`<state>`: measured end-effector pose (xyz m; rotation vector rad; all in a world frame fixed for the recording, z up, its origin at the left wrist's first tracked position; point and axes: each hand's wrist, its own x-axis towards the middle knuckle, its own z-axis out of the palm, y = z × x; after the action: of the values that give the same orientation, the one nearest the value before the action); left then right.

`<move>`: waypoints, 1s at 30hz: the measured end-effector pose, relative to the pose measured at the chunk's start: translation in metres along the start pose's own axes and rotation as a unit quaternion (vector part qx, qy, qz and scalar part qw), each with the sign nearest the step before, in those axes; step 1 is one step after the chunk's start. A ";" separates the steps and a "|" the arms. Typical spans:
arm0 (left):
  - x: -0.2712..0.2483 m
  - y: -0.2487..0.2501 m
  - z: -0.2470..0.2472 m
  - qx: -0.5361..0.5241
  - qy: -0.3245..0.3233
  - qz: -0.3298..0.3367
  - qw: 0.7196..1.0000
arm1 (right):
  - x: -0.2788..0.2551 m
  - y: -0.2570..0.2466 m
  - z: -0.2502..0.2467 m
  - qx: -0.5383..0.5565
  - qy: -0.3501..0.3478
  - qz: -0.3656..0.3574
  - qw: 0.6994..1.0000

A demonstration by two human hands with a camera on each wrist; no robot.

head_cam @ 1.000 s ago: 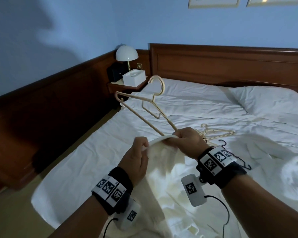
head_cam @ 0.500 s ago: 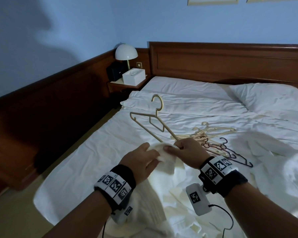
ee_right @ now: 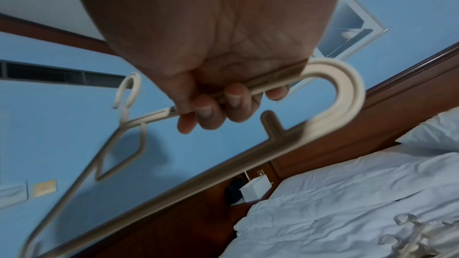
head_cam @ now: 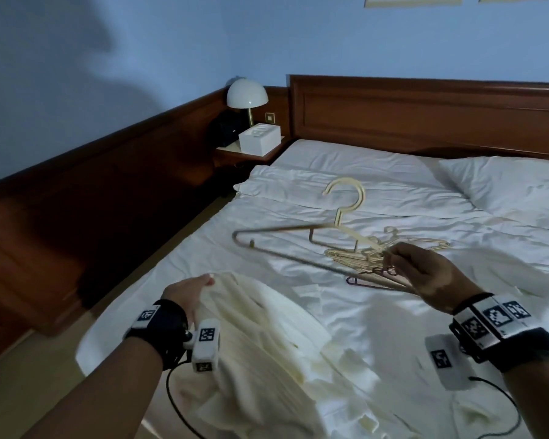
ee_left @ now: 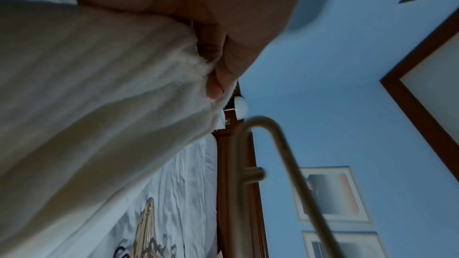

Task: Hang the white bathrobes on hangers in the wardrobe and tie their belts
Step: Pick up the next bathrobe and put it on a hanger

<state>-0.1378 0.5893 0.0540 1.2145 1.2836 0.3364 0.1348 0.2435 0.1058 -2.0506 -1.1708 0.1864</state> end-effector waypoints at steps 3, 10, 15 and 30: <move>-0.014 0.007 0.011 -0.022 -0.028 0.046 0.998 | -0.006 0.001 0.005 -0.045 -0.024 -0.009 0.999; -0.028 0.014 0.023 0.029 -0.051 0.170 0.984 | -0.005 -0.004 0.018 -0.057 -0.017 0.011 0.998; -0.034 0.017 0.020 0.063 -0.060 0.183 0.979 | -0.003 -0.002 0.005 -0.091 -0.043 0.018 0.995; -0.061 0.014 0.066 -0.188 -0.207 0.105 0.954 | 0.001 -0.021 0.098 -0.146 -0.182 0.085 0.969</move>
<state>-0.0960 0.5148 0.0869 1.0241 0.6914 0.4307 0.0761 0.3035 0.0510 -2.4521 -1.2987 0.5200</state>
